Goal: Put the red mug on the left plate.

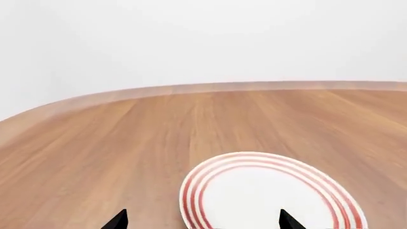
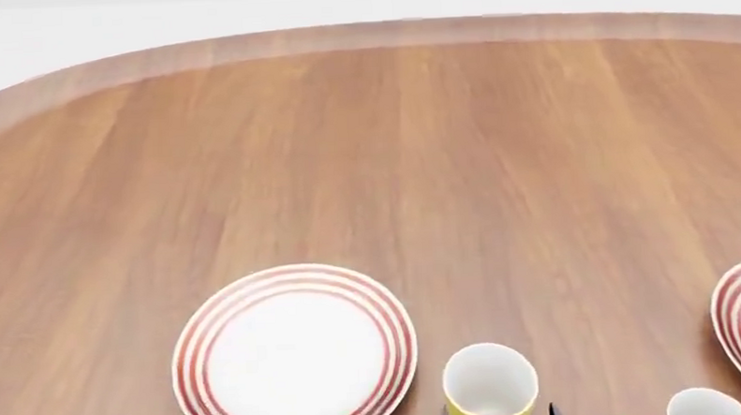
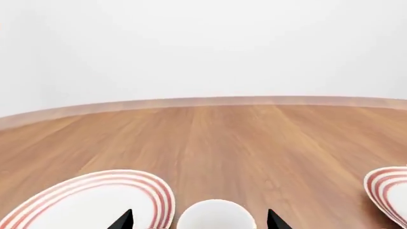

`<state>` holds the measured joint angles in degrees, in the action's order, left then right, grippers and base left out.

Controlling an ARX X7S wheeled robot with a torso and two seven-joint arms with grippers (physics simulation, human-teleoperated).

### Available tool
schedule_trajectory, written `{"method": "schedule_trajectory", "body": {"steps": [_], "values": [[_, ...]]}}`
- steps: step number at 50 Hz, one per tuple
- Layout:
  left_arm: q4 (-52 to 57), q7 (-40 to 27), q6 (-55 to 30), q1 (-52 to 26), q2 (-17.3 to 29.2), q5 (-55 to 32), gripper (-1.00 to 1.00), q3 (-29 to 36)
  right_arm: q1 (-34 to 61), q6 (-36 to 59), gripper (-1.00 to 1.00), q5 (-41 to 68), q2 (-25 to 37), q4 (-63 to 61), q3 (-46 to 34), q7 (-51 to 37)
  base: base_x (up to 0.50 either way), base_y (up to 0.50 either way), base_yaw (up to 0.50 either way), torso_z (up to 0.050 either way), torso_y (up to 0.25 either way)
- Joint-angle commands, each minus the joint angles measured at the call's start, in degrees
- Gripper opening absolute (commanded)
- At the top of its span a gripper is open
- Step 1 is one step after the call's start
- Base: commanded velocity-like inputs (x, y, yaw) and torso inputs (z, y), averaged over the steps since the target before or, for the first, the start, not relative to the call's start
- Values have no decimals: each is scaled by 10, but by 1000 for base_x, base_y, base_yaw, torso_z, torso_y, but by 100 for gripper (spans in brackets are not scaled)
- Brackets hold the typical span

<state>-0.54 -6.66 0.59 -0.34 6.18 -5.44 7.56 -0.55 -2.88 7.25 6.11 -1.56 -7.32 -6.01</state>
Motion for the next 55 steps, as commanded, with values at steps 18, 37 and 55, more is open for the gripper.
{"method": "schedule_trajectory", "body": {"steps": [18, 37, 55], "values": [[-2, -17, 2, -2, 13, -13, 100, 16, 12, 228, 100, 62, 6, -139, 20, -91, 258, 3, 0, 0, 0], [0, -24, 2, -1, 20, -23, 100, 23, 97, 556, 100, 196, -41, -283, 152, -295, 0, 0, 0, 0, 0], [-2, -31, 4, -4, 26, -29, 100, 30, 128, 616, 100, 321, -58, -322, 238, -480, 0, 0, 0, 0, 0]]}}
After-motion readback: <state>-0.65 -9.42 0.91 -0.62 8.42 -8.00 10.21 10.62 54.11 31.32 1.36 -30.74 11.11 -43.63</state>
